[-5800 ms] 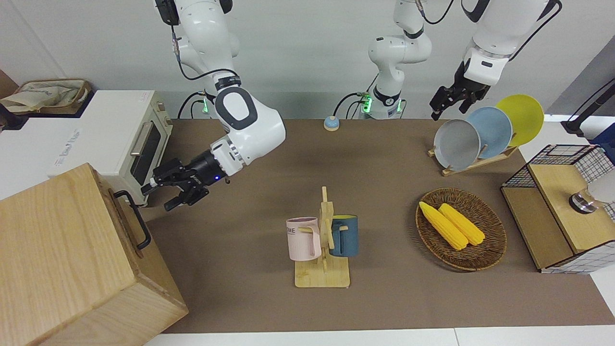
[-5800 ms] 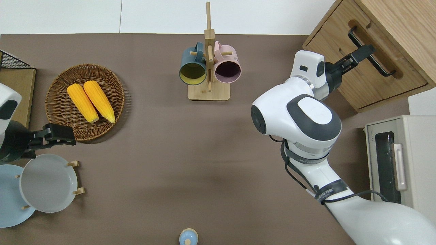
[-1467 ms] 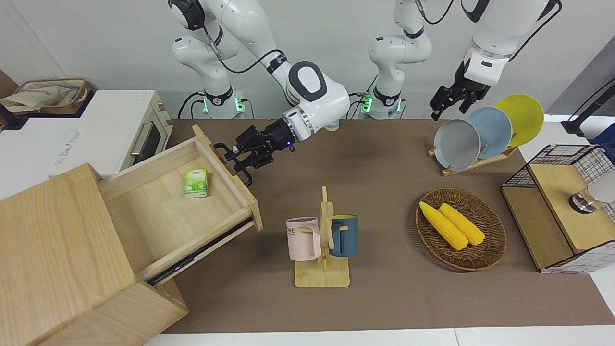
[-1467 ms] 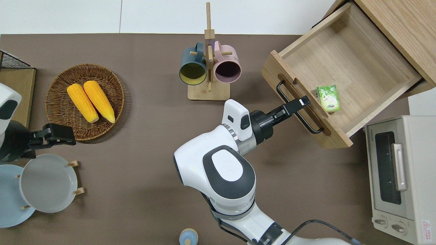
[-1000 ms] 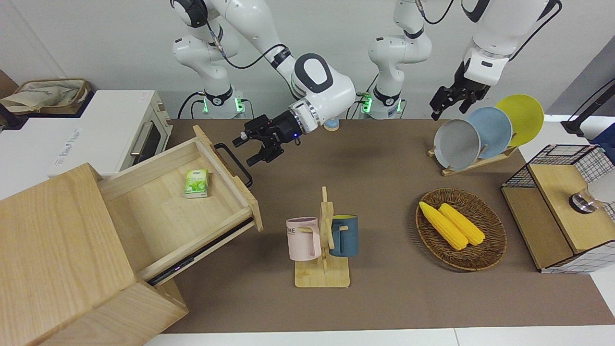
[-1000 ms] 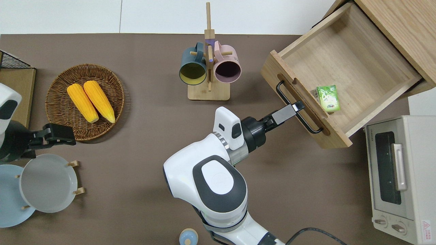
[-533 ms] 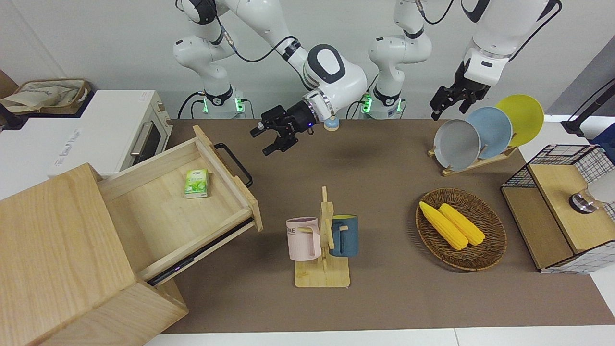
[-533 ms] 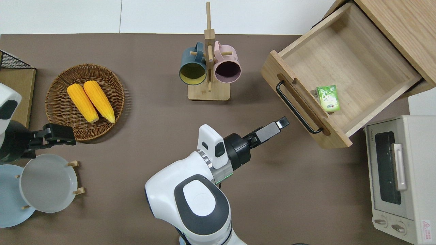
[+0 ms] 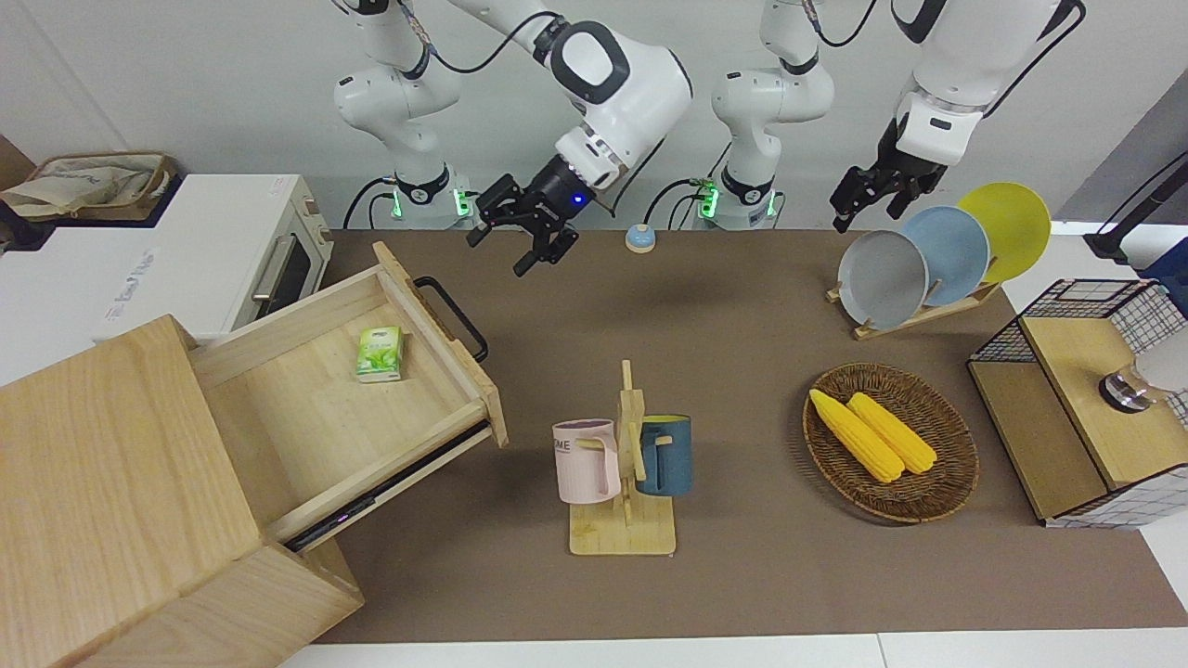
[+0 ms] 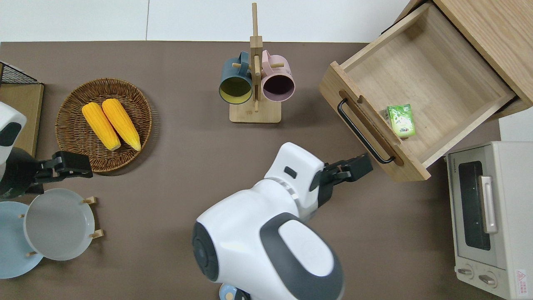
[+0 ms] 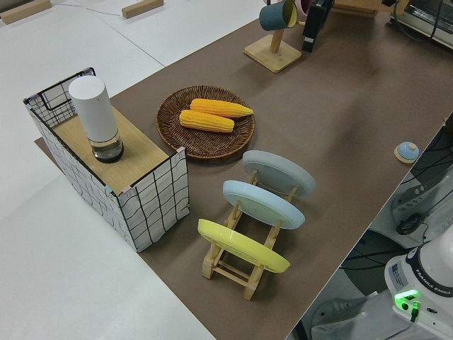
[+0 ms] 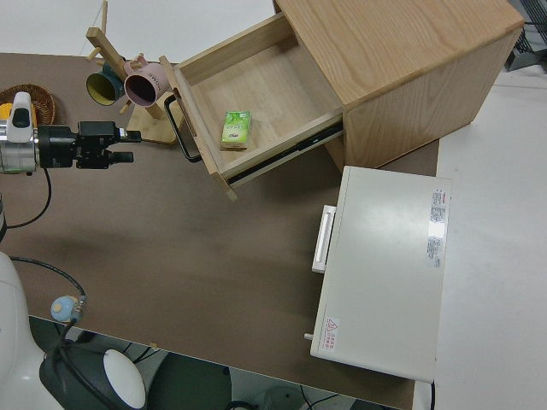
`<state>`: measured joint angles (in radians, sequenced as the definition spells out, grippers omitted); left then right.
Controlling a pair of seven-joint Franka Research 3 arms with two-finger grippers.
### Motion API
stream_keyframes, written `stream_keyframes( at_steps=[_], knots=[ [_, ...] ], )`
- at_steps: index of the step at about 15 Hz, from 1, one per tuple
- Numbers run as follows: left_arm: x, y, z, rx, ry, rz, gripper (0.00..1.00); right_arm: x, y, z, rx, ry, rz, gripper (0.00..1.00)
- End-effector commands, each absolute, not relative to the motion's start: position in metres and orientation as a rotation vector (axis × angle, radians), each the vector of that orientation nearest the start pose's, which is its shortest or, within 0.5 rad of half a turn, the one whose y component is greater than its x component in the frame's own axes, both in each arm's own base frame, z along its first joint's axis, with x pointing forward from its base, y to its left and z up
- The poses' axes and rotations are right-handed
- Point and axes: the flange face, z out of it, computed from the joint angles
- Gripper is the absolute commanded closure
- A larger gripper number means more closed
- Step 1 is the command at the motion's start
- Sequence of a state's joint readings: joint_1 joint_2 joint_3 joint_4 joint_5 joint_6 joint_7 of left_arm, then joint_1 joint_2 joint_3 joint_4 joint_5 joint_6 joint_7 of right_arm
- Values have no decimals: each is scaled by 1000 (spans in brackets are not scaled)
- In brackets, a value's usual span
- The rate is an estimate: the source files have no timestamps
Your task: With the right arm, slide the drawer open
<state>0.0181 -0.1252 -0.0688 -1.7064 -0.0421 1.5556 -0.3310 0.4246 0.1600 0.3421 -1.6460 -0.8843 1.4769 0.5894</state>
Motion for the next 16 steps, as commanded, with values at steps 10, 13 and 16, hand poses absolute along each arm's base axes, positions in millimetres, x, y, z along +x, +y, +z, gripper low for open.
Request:
stream_keyframes(
  at_steps=[10,13,16],
  knots=[
    [508,-31,631,-3140,-434,56,7,497,123,659,3089,-354,159,9],
    [507,-31,631,-3140,-431,58,7,498,85,654,3121,-327,49,9],
    [508,-31,631,-3140,-434,56,7,501,43,654,3172,-350,9,9]
  ],
)
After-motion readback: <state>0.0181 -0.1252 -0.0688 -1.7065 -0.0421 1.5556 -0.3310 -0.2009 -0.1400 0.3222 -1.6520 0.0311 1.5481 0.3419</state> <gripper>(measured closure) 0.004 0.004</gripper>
